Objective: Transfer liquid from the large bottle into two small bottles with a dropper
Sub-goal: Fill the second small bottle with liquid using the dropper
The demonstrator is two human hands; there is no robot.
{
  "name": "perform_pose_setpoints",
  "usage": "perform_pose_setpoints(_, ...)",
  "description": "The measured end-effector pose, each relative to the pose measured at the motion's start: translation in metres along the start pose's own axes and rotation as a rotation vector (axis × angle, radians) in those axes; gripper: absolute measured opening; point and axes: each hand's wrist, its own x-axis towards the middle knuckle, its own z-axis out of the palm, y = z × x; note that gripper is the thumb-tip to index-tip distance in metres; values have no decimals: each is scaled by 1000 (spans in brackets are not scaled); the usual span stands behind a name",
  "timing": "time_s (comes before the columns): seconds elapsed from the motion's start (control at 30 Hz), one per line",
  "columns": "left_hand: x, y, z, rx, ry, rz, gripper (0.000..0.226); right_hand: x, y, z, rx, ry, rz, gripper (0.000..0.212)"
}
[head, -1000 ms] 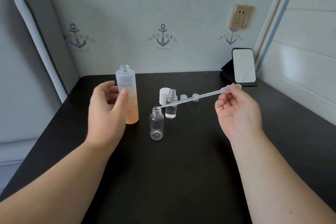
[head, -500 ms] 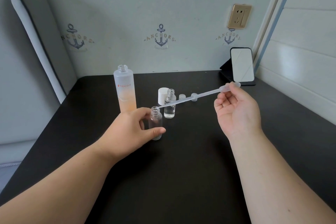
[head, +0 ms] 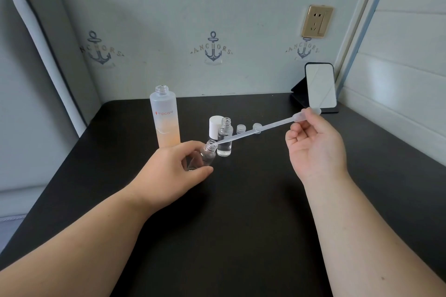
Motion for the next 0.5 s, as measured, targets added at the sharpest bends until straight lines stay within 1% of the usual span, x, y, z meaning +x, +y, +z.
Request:
perform_pose_setpoints(0.13,1,-2,1,7,12,-9,25,1,0,-1,-9,-7,-4,29)
perform_pose_setpoints(0.4,1,-6,2,2,27,-22,19,2,0,-2,-35,-3,-18,31)
perform_pose_setpoints(0.5,0,-5,2,-4,31,-10,18,2,0,-2,-38,14,-27,26)
